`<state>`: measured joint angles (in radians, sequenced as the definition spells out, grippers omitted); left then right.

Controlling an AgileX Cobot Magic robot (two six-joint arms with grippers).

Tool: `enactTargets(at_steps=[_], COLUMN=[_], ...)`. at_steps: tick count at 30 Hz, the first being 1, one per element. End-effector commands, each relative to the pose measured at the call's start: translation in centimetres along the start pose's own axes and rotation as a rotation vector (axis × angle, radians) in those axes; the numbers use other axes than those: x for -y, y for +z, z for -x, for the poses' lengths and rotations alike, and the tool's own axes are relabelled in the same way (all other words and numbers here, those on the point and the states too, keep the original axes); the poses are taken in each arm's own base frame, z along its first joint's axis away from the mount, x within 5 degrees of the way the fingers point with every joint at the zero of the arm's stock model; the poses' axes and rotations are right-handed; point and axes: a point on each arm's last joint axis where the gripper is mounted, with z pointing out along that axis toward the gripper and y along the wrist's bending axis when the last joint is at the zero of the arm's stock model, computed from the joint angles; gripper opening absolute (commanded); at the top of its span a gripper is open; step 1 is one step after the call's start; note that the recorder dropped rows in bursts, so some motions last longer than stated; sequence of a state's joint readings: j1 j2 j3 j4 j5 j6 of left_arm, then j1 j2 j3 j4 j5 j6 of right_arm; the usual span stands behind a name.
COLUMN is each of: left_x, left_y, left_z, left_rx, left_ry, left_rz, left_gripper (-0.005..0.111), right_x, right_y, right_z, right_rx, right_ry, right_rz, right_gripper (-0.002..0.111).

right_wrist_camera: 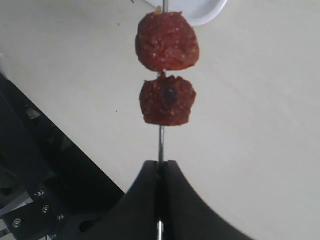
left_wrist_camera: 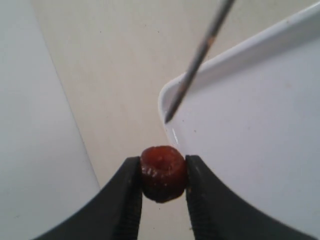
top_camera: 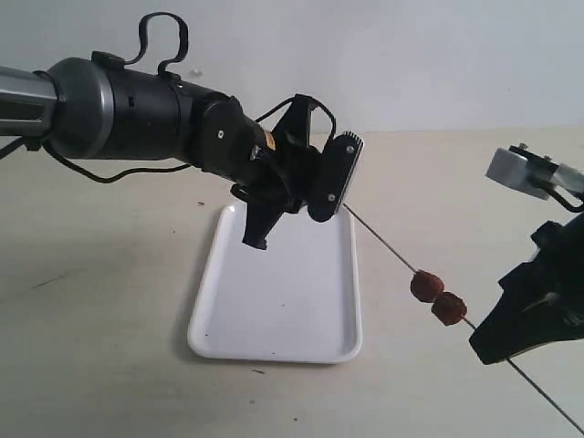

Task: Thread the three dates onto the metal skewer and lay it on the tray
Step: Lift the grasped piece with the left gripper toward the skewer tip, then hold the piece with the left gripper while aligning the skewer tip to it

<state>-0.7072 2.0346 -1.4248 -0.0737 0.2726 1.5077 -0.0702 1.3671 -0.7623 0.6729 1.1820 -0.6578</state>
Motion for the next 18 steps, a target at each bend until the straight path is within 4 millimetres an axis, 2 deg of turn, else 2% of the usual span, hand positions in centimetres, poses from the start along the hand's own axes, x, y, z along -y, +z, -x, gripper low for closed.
enactTargets(at_steps=[1,11,18], left_x=[-0.1,0.5,0.8], left_y=[-0.5,-2.2,-2.3], left_z=[0.2,1.4,1.3], left_rx=[0.009,0.133,0.139], left_ry=[-0.014,0.057,0.053], left_rz=[-0.011,-0.154,-0.18], left_gripper=[0.03,0.03,0.03], right_x=[0.0,0.2,0.1], right_y=[0.0,0.3,0.3], right_z=[0.1,-0.1,-0.2], right_rx=[0.015,-0.042,-0.053], right_ry=[-0.014,-0.009,-0.006], right_rz=[-0.008,0.009,0.02], right_gripper=[0.0,0.0,0.0])
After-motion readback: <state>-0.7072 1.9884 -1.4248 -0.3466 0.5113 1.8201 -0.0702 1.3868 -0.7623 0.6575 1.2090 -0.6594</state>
